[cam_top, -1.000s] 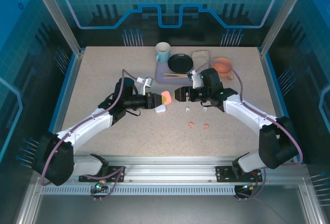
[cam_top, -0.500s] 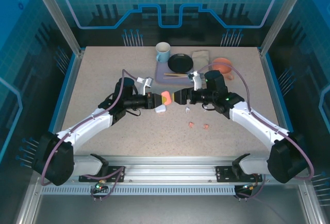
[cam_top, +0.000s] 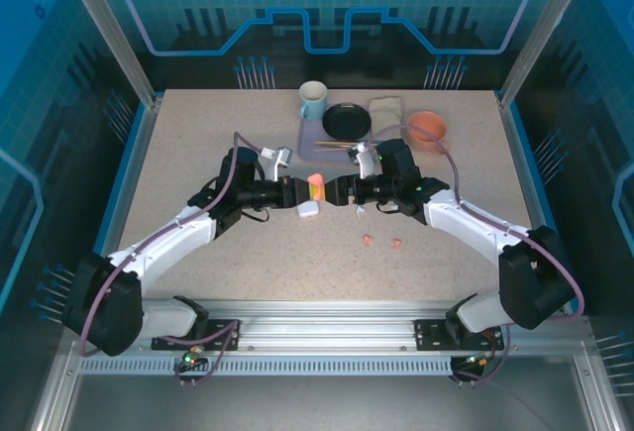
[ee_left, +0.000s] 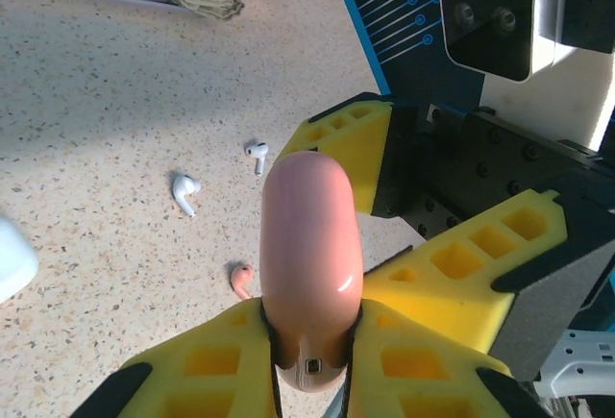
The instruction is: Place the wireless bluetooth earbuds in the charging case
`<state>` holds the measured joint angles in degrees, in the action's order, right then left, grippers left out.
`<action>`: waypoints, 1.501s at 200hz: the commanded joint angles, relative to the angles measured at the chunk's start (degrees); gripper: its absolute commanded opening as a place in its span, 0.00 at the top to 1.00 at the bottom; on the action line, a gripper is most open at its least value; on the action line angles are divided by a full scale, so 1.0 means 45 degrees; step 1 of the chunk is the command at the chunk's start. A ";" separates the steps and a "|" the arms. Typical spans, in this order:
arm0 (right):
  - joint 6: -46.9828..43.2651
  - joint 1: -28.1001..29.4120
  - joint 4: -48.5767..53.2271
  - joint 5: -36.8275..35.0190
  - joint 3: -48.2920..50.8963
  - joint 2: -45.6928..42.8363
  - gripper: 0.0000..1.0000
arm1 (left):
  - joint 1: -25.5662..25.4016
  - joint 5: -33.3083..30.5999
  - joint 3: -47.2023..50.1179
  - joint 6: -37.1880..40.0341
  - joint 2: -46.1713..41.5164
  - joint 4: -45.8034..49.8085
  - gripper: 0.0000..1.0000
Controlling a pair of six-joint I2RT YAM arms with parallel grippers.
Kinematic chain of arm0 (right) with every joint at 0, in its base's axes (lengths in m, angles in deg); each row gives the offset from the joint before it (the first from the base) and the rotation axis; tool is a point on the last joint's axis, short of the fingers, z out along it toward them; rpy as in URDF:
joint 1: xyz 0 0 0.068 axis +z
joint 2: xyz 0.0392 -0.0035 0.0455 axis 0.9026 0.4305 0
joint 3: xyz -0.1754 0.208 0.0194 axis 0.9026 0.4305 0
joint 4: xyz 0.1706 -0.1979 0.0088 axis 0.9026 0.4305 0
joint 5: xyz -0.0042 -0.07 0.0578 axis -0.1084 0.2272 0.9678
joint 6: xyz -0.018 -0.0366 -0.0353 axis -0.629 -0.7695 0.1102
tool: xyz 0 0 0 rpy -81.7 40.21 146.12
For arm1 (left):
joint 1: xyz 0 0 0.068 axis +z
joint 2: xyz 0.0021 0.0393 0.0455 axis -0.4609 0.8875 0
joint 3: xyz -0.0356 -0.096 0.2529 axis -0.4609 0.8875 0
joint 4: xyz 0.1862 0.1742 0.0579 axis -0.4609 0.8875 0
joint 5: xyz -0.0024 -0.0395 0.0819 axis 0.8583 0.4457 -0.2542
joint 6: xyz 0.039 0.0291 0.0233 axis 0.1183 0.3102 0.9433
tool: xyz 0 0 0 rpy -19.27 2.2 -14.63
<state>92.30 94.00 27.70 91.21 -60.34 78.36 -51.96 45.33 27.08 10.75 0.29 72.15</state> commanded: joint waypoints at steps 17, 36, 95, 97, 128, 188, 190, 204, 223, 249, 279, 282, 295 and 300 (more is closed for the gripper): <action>0.0281 -0.0654 -0.0406 -0.0592 0.0458 0.0689 0.26 | -0.0109 0.0963 -0.0544 0.0271 -0.0277 -0.0314 0.98; 0.0316 -0.0684 -0.0469 -0.0648 0.0458 0.0875 0.26 | -0.0115 0.0982 -0.0578 0.0271 -0.0316 -0.0311 0.98; 0.0267 -0.1047 -0.0033 -0.0129 0.0458 0.0360 0.27 | -0.0108 0.0943 -0.0542 0.0364 -0.0385 -0.0211 0.98; 0.0277 -0.1076 0.0022 -0.0085 0.0712 0.0245 0.27 | -0.0102 0.0944 -0.0534 0.0363 -0.0377 -0.0197 0.98; 0.0728 -0.2066 -0.0085 0.1596 0.1655 -0.1316 0.27 | -0.0119 0.1196 -0.0583 0.0608 -0.0375 -0.0058 0.98; 0.1895 -0.2375 -0.1462 0.4632 0.1868 -0.1595 0.48 | -0.0089 0.2784 -0.1280 0.0509 0.0088 -0.0594 0.99; 0.1904 -0.2375 -0.1473 0.4641 0.1855 -0.1591 0.48 | -0.0102 0.2796 -0.1314 0.0482 0.0117 -0.0605 0.99; 0.1917 -0.2381 -0.1509 0.4693 0.1769 -0.1554 0.54 | -0.0097 0.2948 -0.1494 0.0448 0.0263 -0.0677 0.99; 0.1915 -0.2393 -0.1526 0.4758 0.1661 -0.1542 0.58 | -0.0119 0.2985 -0.1646 0.0384 0.0461 -0.0762 0.99; 0.1961 -0.2375 -0.1576 0.4823 0.1610 -0.1615 0.58 | -0.0158 0.3015 -0.1757 0.0338 0.0694 -0.0851 0.99; 0.2044 -0.2375 -0.1744 0.4825 0.1554 -0.1638 0.58 | -0.0291 0.3047 -0.1872 0.0360 0.0927 -0.0851 0.99; 0.2054 -0.2385 -0.1761 0.4820 0.1552 -0.1630 0.58 | -0.0309 0.3038 -0.1890 0.0368 0.0950 -0.0856 0.99; 0.2077 -0.2365 -0.1841 0.4810 0.1504 -0.1559 0.59 | -0.0387 0.3046 -0.1950 0.0370 0.1026 -0.0837 0.99; 0.2098 -0.2356 -0.1865 0.4803 0.1478 -0.1518 0.59 | -0.0407 0.3026 -0.1979 0.0376 0.1060 -0.0853 0.99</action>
<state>100.93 83.62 21.12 111.25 -52.45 71.34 -53.01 57.22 20.53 12.20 4.42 69.81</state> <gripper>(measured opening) 0.416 0.176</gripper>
